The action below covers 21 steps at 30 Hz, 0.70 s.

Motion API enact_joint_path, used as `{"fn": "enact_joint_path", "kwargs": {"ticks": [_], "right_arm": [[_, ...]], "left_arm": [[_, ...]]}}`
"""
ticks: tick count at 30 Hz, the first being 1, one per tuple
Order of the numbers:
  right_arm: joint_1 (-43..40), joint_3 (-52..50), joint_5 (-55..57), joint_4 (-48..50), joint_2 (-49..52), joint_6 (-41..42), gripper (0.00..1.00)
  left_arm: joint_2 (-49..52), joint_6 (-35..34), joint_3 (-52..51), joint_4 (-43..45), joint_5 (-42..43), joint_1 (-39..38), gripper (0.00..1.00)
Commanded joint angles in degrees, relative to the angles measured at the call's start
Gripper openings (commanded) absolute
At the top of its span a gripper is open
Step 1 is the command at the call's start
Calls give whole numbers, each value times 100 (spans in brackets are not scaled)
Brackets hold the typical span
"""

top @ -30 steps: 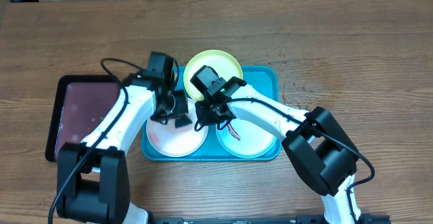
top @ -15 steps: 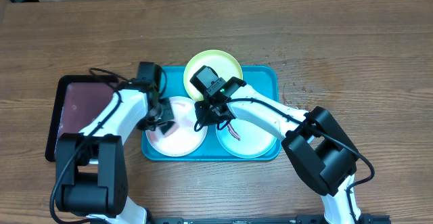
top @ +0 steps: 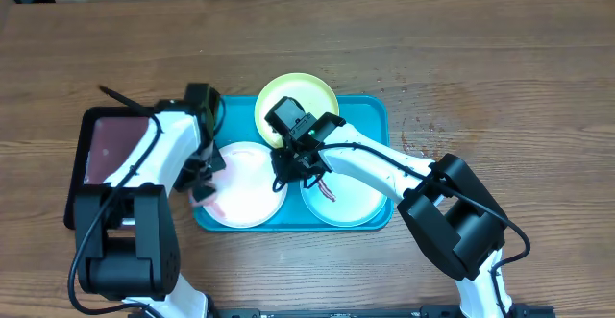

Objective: Clean dirty plates on tray and stack at the side
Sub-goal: 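Scrub the white plate with the sponge while the right gripper holds it, then move the sponge in the left gripper back over the dark tray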

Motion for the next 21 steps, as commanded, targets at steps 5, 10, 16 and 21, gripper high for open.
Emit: {"fn": "enact_joint_path", "kwargs": {"ticks": [5,10,16,21], "right_arm": [[-153,-11,372,-11,-2,-76,4],[-153,48,374,31,-2,-76,4],[-151,227,553,48,-2,-76,4],[-153,245,780,42,-2,-74,4]], "left_arm": [[-662,463,699,-199,658,199,4],[-717,1416,483,-168,2793,186,4],[-717,1547,-457,470,3198,2,4],[-717,1486,-1222,1257,3128,-138,4]]}}
